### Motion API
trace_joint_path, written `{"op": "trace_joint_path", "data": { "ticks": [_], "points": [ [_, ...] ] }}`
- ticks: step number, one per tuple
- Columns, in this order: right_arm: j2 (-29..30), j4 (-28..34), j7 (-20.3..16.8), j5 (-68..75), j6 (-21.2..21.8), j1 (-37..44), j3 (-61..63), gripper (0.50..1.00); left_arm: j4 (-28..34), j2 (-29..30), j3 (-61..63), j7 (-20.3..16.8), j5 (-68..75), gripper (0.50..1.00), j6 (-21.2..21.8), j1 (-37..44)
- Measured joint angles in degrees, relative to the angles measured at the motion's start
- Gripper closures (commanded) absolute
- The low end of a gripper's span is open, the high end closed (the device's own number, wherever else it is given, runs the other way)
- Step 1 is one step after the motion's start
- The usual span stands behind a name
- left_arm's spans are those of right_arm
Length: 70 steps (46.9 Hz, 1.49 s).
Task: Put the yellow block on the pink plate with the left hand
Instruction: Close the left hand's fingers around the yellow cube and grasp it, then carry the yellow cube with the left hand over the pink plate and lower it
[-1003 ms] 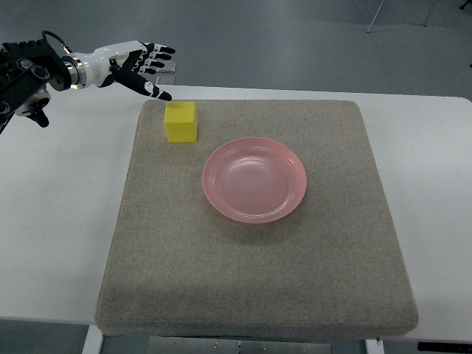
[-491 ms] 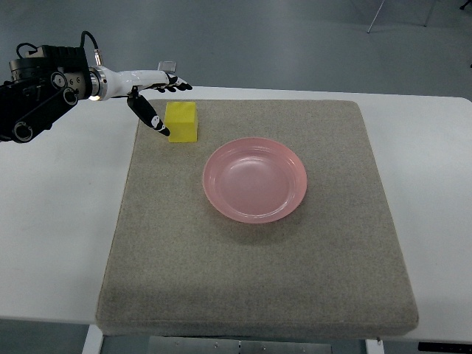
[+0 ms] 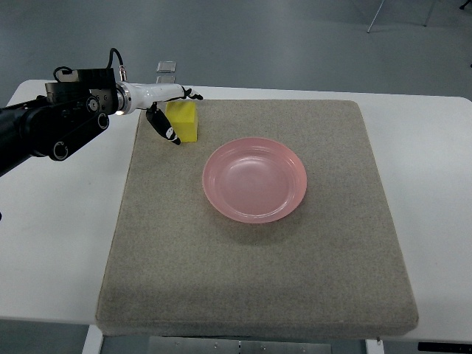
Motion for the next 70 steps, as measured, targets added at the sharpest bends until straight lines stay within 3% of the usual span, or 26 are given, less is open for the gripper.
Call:
{"op": "trace_joint_path", "data": {
  "ticks": [4,9,12,17,34,44,50,63,70],
  "points": [
    [0.0,0.0,0.0,0.0,0.0,0.0,0.0,0.576,0.0,-0.1,0.0,0.1,0.1,0.57,0.2,0.0],
    [0.0,0.0,0.0,0.0,0.0,0.0,0.0,0.576,0.0,0.0,0.0,0.1,0.3,0.724,0.2,-0.1],
    [0.0,0.0,0.0,0.0,0.0,0.0,0.0,0.576,0.0,0.1,0.1,0.1,0.3,0.893,0.1,-0.1],
    [0.0,0.0,0.0,0.0,0.0,0.0,0.0,0.576,0.5,0.3,0.1,0.1,0.5,1.0,0.0,-0.2],
    [0.0,0.0,0.0,0.0,0.0,0.0,0.0,0.576,0.0,1.6,0.1,-0.1,0.5,1.0,0.2,-1.7],
    [0.0,0.0,0.0,0.0,0.0,0.0,0.0,0.576,-5.2,5.0,-0.5,-0.2,-0.4,1.0,-0.6,-4.2],
    [0.0,0.0,0.0,0.0,0.0,0.0,0.0,0.576,-7.6,5.1,-0.8,-2.4,-1.0,1.0,-2.0,-4.9],
    [0.0,0.0,0.0,0.0,0.0,0.0,0.0,0.576,-25.1,8.3,-0.8,-4.1,-0.1,1.0,-2.6,-4.0],
    [0.0,0.0,0.0,0.0,0.0,0.0,0.0,0.576,-29.4,7.5,-0.1,-3.9,1.3,1.0,-2.6,-3.5]
  ]
}}
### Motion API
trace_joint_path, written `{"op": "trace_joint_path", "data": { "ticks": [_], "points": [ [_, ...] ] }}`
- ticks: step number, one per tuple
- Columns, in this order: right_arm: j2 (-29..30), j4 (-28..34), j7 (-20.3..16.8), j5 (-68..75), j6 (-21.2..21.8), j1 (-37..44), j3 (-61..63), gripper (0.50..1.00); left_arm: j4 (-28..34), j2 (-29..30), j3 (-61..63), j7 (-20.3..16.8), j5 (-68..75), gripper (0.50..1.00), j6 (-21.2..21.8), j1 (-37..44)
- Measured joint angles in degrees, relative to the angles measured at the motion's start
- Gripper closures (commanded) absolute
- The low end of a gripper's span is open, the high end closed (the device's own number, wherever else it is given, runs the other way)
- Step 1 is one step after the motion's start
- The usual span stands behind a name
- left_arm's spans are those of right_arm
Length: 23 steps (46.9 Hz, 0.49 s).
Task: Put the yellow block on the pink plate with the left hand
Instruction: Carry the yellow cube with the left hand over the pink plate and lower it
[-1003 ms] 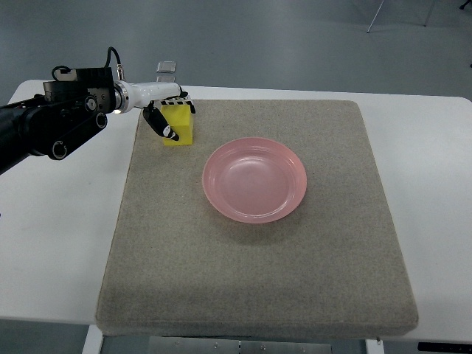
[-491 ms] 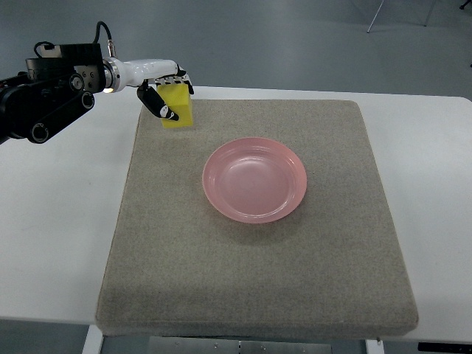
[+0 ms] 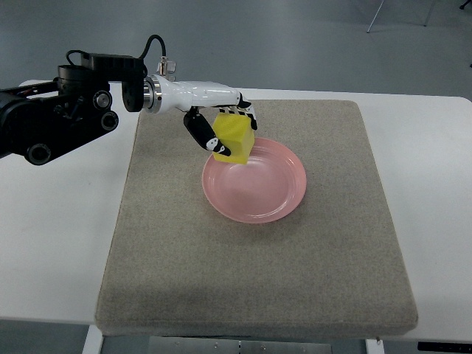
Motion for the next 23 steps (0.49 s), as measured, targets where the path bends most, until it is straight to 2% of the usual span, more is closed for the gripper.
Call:
{"op": "trace_joint_path", "data": {
  "ticks": [16,17,20,22,23],
  "points": [
    [0.0,0.0,0.0,0.0,0.0,0.0,0.0,0.576,0.1,-5.0,0.0,0.2,9.9,1.0,0.7,4.1],
    [0.0,0.0,0.0,0.0,0.0,0.0,0.0,0.576,0.1,-5.1,0.0,0.2,9.9,0.986,0.7,4.2],
    [0.0,0.0,0.0,0.0,0.0,0.0,0.0,0.576,0.2,-5.5,-0.1,0.2,9.9,0.764,0.7,4.2],
    [0.0,0.0,0.0,0.0,0.0,0.0,0.0,0.576,0.4,-5.7,-0.1,0.2,10.0,0.697,0.8,4.3],
    [0.0,0.0,0.0,0.0,0.0,0.0,0.0,0.576,0.5,-5.7,-0.1,0.2,10.0,0.692,0.8,4.4]
  ]
}}
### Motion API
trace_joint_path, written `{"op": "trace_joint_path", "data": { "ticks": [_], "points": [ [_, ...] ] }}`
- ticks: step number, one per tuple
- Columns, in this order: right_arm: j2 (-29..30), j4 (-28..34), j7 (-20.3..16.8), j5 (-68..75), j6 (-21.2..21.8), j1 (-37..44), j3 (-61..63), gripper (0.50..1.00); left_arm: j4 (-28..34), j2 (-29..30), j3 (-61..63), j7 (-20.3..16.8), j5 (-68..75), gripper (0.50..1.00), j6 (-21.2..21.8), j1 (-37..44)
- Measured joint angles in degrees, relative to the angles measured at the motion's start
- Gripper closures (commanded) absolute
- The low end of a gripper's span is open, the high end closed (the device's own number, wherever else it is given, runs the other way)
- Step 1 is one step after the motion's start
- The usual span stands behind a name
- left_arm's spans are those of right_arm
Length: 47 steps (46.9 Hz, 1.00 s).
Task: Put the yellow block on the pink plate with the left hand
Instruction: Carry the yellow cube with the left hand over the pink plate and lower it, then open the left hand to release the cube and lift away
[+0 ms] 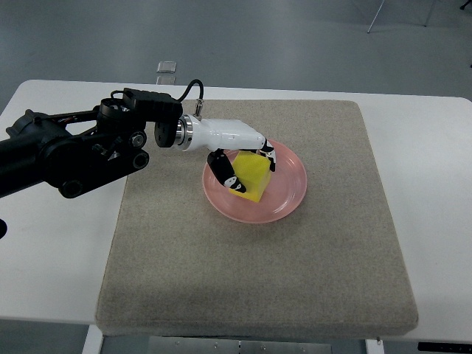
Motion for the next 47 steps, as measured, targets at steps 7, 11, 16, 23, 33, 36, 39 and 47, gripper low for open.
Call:
{"op": "trace_joint_path", "data": {
  "ticks": [7,11,16,23,33,36,39,47],
  "points": [
    [0.0,0.0,0.0,0.0,0.0,0.0,0.0,0.576,0.5,-0.4,0.0,0.0,0.1,0.587,0.0,0.2],
    [0.0,0.0,0.0,0.0,0.0,0.0,0.0,0.576,0.7,-0.5,-0.1,0.0,-0.1,0.508,0.0,0.2],
    [0.0,0.0,0.0,0.0,0.0,0.0,0.0,0.576,1.0,-0.7,-0.5,0.1,-0.9,0.506,0.0,0.2],
    [0.0,0.0,0.0,0.0,0.0,0.0,0.0,0.576,1.8,-0.8,-0.9,0.1,-1.2,0.506,0.0,0.2],
    [0.0,0.0,0.0,0.0,0.0,0.0,0.0,0.576,2.0,0.2,-1.9,0.1,-6.4,0.504,0.0,0.2],
    [0.0,0.0,0.0,0.0,0.0,0.0,0.0,0.576,2.6,0.7,-2.2,0.1,-9.3,0.504,0.0,0.2],
    [0.0,0.0,0.0,0.0,0.0,0.0,0.0,0.576,2.9,1.2,-2.3,0.1,-12.6,0.504,0.0,0.2],
    [0.0,0.0,0.0,0.0,0.0,0.0,0.0,0.576,3.9,2.4,-2.5,0.1,-18.4,0.504,0.0,0.2]
  ]
}}
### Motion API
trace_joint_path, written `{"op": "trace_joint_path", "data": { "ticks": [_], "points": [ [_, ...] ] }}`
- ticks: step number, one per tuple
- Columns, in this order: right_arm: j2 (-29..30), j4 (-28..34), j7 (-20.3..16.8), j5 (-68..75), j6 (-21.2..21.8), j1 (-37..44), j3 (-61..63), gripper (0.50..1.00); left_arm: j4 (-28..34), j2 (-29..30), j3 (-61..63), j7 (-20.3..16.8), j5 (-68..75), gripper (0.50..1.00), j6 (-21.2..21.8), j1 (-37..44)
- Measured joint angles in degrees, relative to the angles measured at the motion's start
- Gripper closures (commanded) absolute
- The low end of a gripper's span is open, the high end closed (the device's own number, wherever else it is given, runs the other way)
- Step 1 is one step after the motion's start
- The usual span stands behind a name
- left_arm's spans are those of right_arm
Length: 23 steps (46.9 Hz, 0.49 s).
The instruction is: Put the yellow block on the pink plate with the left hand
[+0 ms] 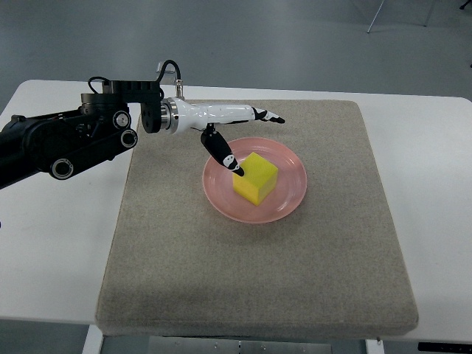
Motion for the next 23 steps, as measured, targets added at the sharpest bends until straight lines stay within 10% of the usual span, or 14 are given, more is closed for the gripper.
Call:
{"op": "trace_joint_path", "data": {
  "ticks": [23],
  "points": [
    [0.0,0.0,0.0,0.0,0.0,0.0,0.0,0.576,6.5,5.9,-1.2,0.0,-28.7,0.504,0.1,0.0]
  ]
}}
